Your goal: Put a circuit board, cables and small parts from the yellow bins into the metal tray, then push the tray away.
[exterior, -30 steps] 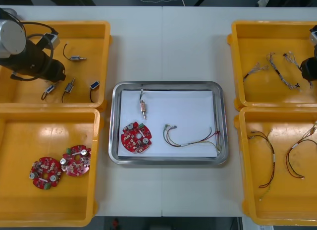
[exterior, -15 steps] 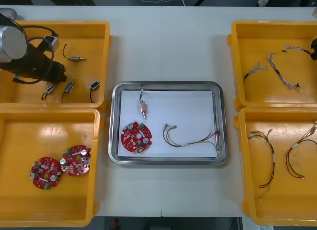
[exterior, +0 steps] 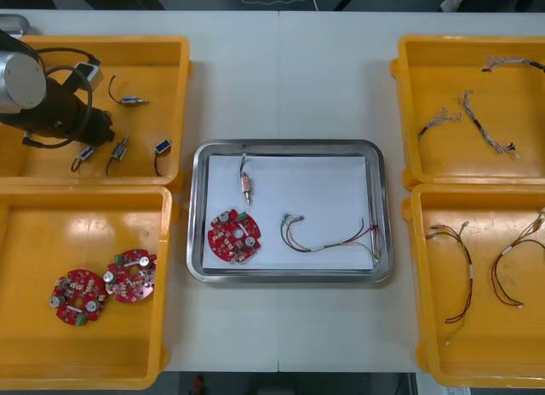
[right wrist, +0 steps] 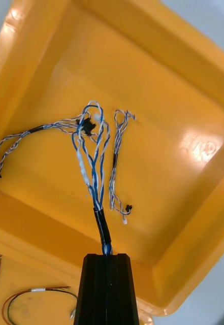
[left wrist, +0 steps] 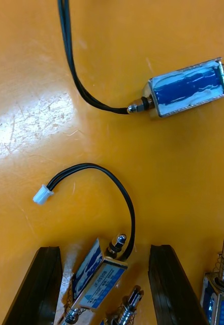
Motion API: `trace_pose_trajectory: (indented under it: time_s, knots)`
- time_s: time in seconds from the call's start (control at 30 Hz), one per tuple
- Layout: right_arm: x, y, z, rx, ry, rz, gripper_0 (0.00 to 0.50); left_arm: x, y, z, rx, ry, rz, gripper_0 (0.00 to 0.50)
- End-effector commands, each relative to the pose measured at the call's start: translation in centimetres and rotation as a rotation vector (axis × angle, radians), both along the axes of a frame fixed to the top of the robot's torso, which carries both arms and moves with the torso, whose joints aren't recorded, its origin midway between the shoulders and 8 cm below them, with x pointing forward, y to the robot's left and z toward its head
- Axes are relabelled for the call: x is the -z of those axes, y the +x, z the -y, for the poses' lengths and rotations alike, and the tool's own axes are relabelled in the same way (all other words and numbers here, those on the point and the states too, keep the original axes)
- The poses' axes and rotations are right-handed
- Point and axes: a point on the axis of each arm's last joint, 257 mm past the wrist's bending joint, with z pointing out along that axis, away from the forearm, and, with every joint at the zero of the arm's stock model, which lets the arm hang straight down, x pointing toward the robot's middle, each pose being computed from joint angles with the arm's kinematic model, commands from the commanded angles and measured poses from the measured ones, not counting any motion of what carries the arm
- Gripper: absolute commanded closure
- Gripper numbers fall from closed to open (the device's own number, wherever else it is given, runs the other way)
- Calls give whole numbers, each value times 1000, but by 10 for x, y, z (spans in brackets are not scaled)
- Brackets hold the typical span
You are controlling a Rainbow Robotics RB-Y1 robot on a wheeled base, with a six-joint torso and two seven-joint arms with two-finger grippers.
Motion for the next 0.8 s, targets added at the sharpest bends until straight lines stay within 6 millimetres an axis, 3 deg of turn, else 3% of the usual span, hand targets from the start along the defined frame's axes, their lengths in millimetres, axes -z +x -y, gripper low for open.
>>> trace_pose_trajectory:
  time_s: [0.03,0.23,0.4,0.8]
  knots:
    - [-12,-11,-1,13,-20,84,500,10,-5,-10,107,102,2,493]
    - [-18,-17,-26,-61,-76,147,500,9,-4,-11,108,104,8,500]
    - [-18,-23,-60,-151,-89,191,500,1,0,-14,98,95,30,500]
    - [-11,-53,-164,-468,-109,242,500,-50,4,-39,55,88,86,500]
